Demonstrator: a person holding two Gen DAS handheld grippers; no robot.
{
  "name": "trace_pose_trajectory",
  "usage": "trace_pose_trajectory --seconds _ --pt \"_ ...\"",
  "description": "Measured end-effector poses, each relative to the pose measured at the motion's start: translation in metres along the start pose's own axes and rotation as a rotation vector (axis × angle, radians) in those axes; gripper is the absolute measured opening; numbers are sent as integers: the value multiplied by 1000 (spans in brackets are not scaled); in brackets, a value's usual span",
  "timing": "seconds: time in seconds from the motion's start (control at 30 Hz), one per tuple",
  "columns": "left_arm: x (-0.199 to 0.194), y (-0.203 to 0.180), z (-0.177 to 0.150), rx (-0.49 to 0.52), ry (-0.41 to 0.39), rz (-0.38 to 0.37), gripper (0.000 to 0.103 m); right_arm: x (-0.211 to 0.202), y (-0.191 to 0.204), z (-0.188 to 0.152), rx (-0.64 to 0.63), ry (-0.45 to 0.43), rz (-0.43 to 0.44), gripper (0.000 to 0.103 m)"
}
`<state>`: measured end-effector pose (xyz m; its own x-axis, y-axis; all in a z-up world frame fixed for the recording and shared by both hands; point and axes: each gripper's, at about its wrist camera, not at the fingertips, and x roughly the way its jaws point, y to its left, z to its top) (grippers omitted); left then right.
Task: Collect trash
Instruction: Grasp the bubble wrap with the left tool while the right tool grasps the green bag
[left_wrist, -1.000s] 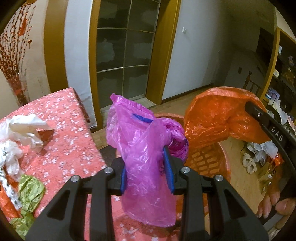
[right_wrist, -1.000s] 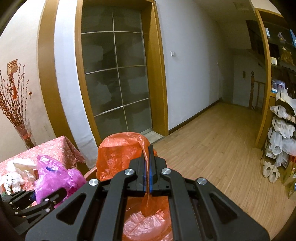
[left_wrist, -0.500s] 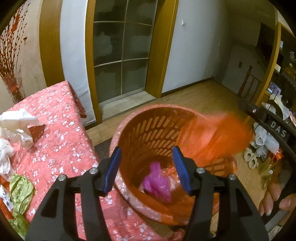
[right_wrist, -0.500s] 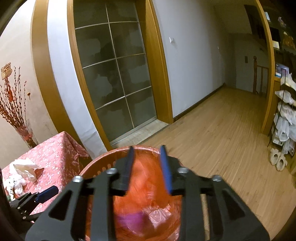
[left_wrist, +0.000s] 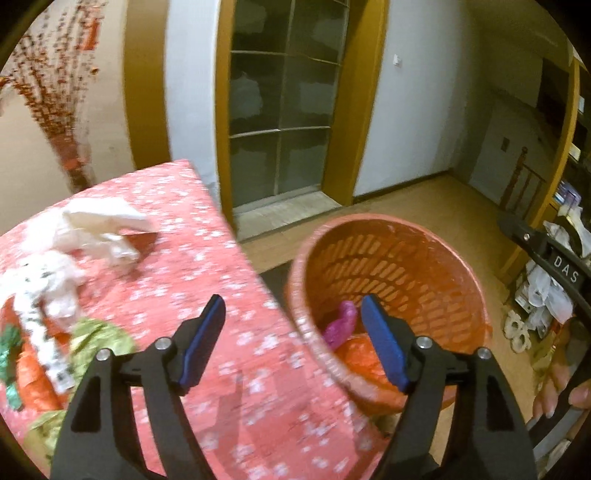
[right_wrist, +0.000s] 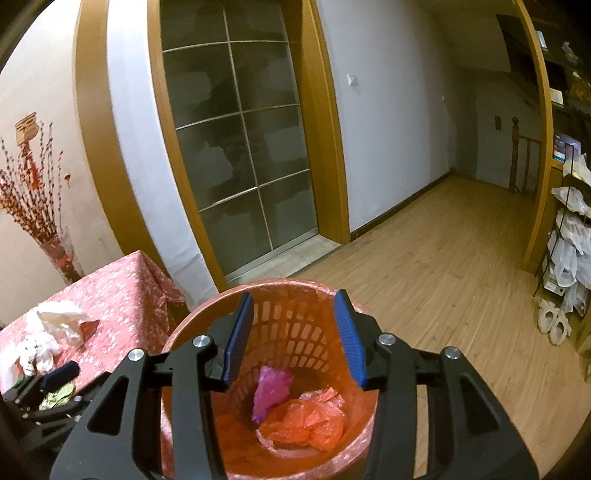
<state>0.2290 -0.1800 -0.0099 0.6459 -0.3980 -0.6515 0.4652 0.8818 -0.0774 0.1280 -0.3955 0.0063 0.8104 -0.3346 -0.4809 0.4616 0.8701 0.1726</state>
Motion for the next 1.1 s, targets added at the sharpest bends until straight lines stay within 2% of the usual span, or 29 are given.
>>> trace_pose_trajectory --seconds 0.1,0.2,0.3,0.4,0.53,0.73,0.93,1.1 --pt "-17 19 -7 -22 -19 39 79 -6 12 -4 -16 10 25 47" --pt "-37 44 -14 -56 -41 90 80 -13 30 -12 -39 25 66 53" --pt "-56 72 -22 -99 -63 145 81 -18 58 -25 -81 59 135 53" --pt "-75 102 -34 -143 -83 218 81 -21 92 -44 -137 105 214 53" --pt "-98 149 -54 -216 -101 327 84 -22 142 -70 -198 205 362 53" --pt "-130 210 -81 -343 -112 433 86 -20 201 -100 -279 319 492 50" --pt "-148 251 -101 -426 -108 482 86 -16 236 -118 -314 383 537 43" --pt "-150 271 -114 -461 -98 496 86 -8 257 -128 -326 422 543 43"
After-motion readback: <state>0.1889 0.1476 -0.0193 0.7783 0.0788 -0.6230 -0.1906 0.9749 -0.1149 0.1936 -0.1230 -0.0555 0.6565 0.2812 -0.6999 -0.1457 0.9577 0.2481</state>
